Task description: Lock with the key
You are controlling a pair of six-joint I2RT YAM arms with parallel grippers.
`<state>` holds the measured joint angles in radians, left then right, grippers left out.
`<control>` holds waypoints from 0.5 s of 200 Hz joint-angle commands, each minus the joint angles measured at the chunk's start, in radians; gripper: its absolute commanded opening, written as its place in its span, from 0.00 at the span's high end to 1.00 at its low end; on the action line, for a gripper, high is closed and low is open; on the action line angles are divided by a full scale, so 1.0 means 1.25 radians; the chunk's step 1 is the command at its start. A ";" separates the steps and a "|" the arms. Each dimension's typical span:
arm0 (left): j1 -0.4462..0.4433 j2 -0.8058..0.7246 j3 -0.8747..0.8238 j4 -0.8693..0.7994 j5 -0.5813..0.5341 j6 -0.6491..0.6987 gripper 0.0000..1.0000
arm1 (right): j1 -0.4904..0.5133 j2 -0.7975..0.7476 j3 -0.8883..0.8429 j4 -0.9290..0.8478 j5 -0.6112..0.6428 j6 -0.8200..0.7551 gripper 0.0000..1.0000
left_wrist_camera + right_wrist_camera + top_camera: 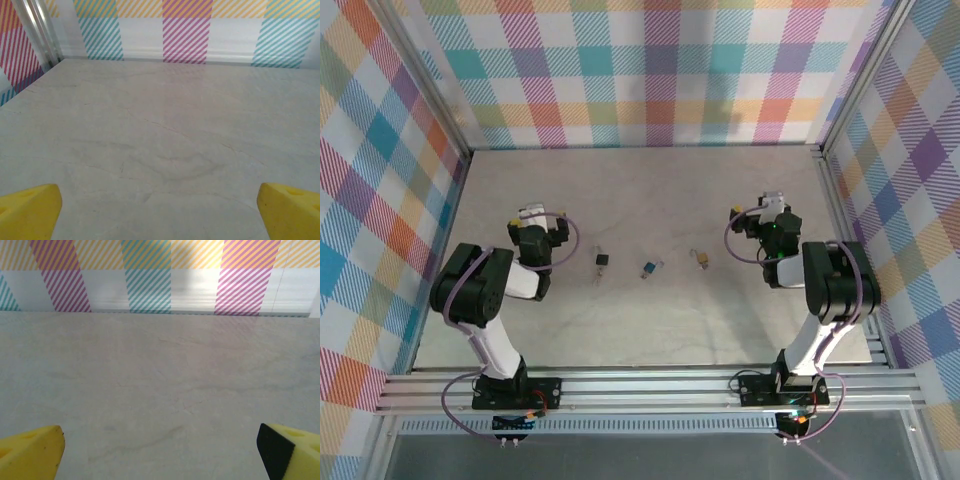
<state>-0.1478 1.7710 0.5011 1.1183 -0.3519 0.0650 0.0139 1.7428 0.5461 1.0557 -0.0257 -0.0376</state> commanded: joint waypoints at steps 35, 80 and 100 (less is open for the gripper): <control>0.052 -0.154 -0.081 -0.190 0.139 -0.036 0.00 | -0.009 -0.161 -0.111 -0.166 0.003 0.039 0.01; 0.052 -0.154 -0.081 -0.190 0.139 -0.037 0.00 | -0.010 -0.161 -0.110 -0.166 0.002 0.039 0.01; 0.052 -0.154 -0.081 -0.190 0.139 -0.037 0.00 | -0.009 -0.161 -0.110 -0.166 0.003 0.039 0.01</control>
<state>-0.1020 1.6253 0.4198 0.9276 -0.2283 0.0376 0.0124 1.5757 0.4240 0.8913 -0.0254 -0.0139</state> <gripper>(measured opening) 0.997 0.989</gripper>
